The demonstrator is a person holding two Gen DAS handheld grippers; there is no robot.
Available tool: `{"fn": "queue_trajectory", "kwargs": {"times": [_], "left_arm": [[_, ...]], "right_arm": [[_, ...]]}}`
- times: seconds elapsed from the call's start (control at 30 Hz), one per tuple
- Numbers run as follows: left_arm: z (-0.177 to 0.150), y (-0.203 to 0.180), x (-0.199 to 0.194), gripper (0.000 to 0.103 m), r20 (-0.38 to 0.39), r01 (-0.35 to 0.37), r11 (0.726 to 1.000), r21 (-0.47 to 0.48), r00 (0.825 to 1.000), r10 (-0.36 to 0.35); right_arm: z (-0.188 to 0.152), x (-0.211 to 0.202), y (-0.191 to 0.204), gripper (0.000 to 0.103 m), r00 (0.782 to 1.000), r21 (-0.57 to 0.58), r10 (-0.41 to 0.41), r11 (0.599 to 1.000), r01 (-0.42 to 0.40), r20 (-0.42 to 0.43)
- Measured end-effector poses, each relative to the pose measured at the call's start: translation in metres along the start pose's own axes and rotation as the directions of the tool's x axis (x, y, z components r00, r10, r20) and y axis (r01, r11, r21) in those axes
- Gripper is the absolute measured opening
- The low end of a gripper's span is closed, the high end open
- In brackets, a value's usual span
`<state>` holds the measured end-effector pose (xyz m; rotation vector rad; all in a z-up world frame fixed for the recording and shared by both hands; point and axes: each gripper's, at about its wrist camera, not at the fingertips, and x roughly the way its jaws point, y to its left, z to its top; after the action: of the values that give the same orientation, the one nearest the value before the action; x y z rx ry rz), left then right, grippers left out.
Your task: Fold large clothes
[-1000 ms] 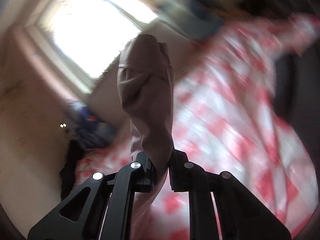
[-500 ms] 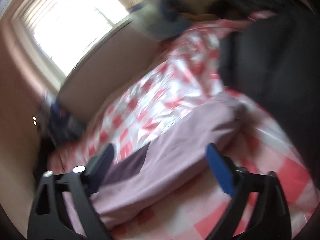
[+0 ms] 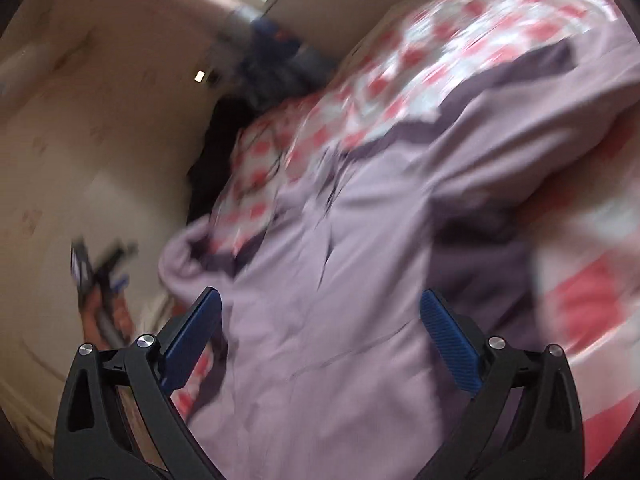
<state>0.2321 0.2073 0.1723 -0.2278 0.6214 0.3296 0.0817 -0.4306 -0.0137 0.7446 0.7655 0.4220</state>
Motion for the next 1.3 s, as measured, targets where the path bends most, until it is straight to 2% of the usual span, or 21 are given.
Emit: {"fn": "queue_trajectory", "kwargs": {"times": [0.07, 0.13, 0.23, 0.4, 0.43, 0.47, 0.5, 0.57, 0.67, 0.7, 0.73, 0.83, 0.9, 0.97, 1.0, 1.03, 1.07, 1.1, 1.17, 1.23, 1.3], "left_arm": [[0.031, 0.039, 0.045, 0.096, -0.083, 0.012, 0.990, -0.143, 0.996, -0.024], [0.045, 0.058, 0.099, 0.096, -0.196, -0.006, 0.986, -0.167, 0.980, -0.027], [0.039, 0.076, 0.167, 0.096, -0.321, 0.030, 0.965, -0.261, 0.940, -0.116], [0.015, 0.071, 0.236, 0.095, -0.417, 0.162, 0.886, -0.435, 0.835, -0.358], [0.012, 0.063, 0.242, 0.088, -0.434, 0.174, 0.895, -0.410, 0.826, -0.359], [0.009, 0.056, 0.243, 0.056, -0.425, 0.207, 0.896, -0.393, 0.823, -0.377], [0.006, 0.051, 0.242, 0.035, -0.423, 0.230, 0.891, -0.392, 0.815, -0.396], [0.008, 0.043, 0.228, 0.025, -0.377, 0.283, 0.884, -0.371, 0.825, -0.422], [0.028, 0.041, 0.160, 0.009, -0.149, 0.393, 0.881, -0.264, 0.886, -0.440], [0.035, 0.041, 0.135, 0.009, -0.071, 0.394, 0.898, -0.193, 0.908, -0.414], [0.042, 0.039, 0.101, 0.008, 0.016, 0.359, 0.929, -0.092, 0.933, -0.359], [0.044, 0.055, 0.001, 0.007, 0.253, 0.253, 0.966, 0.055, 0.932, -0.258], [0.040, 0.068, -0.024, 0.008, 0.293, 0.131, 0.986, 0.108, 0.943, -0.157], [0.035, 0.081, -0.017, 0.012, 0.237, -0.055, 0.993, 0.107, 0.971, 0.028], [0.032, 0.093, 0.006, 0.033, 0.101, -0.145, 0.985, 0.094, 0.986, 0.136], [0.027, 0.103, 0.027, 0.052, -0.041, -0.173, 0.980, 0.097, 0.983, 0.178], [0.020, 0.116, 0.050, 0.067, -0.195, -0.196, 0.977, 0.082, 0.958, 0.209], [0.013, 0.128, 0.058, 0.067, -0.264, -0.216, 0.975, 0.043, 0.939, 0.220], [0.000, 0.144, 0.040, 0.067, -0.247, -0.170, 0.983, -0.062, 0.957, 0.150], [-0.017, 0.136, -0.008, 0.070, -0.116, -0.189, 0.979, -0.075, 0.977, 0.180], [-0.036, 0.131, -0.047, 0.090, 0.001, -0.125, 0.990, -0.058, 0.992, 0.125]], "right_arm": [[-0.030, 0.033, -0.003, 0.096, 0.995, -0.052, -0.032, 0.998, 0.028, -0.091], [-0.045, 0.064, -0.013, 0.096, 0.976, -0.078, -0.103, 0.993, 0.089, -0.193], [-0.051, 0.071, -0.013, 0.096, 0.977, -0.157, -0.129, 0.982, 0.102, -0.170], [-0.084, 0.062, -0.006, 0.096, 0.978, -0.221, -0.158, 0.967, 0.125, -0.138], [-0.086, 0.062, -0.006, 0.096, 0.977, -0.235, -0.165, 0.963, 0.131, -0.134], [-0.088, 0.062, -0.005, 0.096, 0.977, -0.247, -0.170, 0.960, 0.135, -0.129], [-0.089, 0.060, -0.004, 0.097, 0.977, -0.254, -0.173, 0.958, 0.136, -0.126], [-0.093, 0.061, -0.002, 0.097, 0.977, -0.265, -0.177, 0.954, 0.140, -0.120], [-0.093, 0.060, -0.002, 0.097, 0.978, -0.265, -0.173, 0.954, 0.138, -0.114], [-0.094, 0.060, -0.002, 0.097, 0.979, -0.266, -0.173, 0.954, 0.138, -0.112], [-0.094, 0.060, -0.001, 0.097, 0.978, -0.266, -0.175, 0.954, 0.141, -0.110], [-0.094, 0.060, 0.000, 0.097, 0.977, -0.270, -0.183, 0.951, 0.148, -0.108], [-0.094, 0.061, 0.001, 0.097, 0.977, -0.270, -0.186, 0.951, 0.151, -0.109], [-0.095, 0.061, 0.001, 0.097, 0.976, -0.271, -0.189, 0.950, 0.154, -0.108], [-0.095, 0.061, 0.001, 0.097, 0.975, -0.272, -0.192, 0.949, 0.157, -0.108], [-0.095, 0.062, 0.002, 0.097, 0.974, -0.275, -0.197, 0.948, 0.161, -0.109], [-0.095, 0.062, 0.002, 0.097, 0.973, -0.277, -0.201, 0.947, 0.164, -0.110], [-0.095, 0.063, 0.002, 0.097, 0.972, -0.280, -0.205, 0.945, 0.167, -0.111], [-0.097, 0.063, 0.003, 0.097, 0.971, -0.284, -0.213, 0.943, 0.174, -0.112], [-0.097, 0.065, 0.005, 0.097, 0.966, -0.290, -0.230, 0.939, 0.187, -0.119], [-0.095, 0.064, 0.011, 0.096, 0.950, -0.296, -0.271, 0.930, 0.217, -0.154]]}}
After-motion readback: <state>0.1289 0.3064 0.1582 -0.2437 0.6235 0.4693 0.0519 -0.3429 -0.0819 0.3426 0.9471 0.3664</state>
